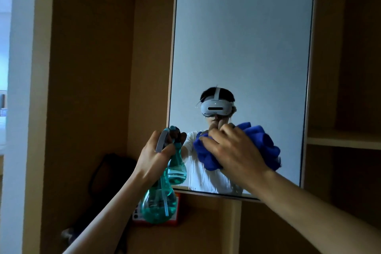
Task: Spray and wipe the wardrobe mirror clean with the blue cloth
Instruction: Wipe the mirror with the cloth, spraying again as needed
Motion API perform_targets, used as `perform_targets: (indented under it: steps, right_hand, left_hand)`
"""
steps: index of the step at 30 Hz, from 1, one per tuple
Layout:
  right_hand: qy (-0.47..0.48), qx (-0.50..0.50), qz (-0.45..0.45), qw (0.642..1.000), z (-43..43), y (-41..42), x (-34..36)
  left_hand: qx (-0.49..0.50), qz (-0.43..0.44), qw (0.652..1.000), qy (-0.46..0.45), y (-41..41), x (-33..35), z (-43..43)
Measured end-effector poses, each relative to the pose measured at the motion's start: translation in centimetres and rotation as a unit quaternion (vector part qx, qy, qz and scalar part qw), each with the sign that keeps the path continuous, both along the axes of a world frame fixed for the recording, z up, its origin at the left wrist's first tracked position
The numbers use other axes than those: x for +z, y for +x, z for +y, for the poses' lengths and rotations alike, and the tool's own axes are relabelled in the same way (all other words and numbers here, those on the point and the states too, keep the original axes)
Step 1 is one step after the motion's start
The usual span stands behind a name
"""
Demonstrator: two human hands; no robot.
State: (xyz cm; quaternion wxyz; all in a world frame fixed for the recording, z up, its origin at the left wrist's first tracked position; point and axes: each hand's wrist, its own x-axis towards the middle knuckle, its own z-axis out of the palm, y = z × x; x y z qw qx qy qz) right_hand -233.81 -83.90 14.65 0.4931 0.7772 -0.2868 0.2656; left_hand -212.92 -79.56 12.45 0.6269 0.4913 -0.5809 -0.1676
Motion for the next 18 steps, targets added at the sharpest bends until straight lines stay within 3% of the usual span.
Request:
perform_targets:
  steps: [5, 13, 18]
  right_hand:
    - [0.004, 0.024, -0.008, 1.000, 0.4, -0.6, 0.9]
    - [-0.031, -0.023, -0.085, 0.996, 0.2, -2.7, 10.5]
    - [-0.029, -0.011, -0.110, 0.994, -0.2, -2.8, 10.2]
  left_hand:
    - [0.024, -0.031, 0.999, 0.009, -0.7, -0.2, 0.7]
    - [0.050, -0.075, 0.996, 0.004, -1.4, -0.7, 0.7]
    - [0.092, -0.096, 0.991, -0.022, -2.1, -1.4, -0.1]
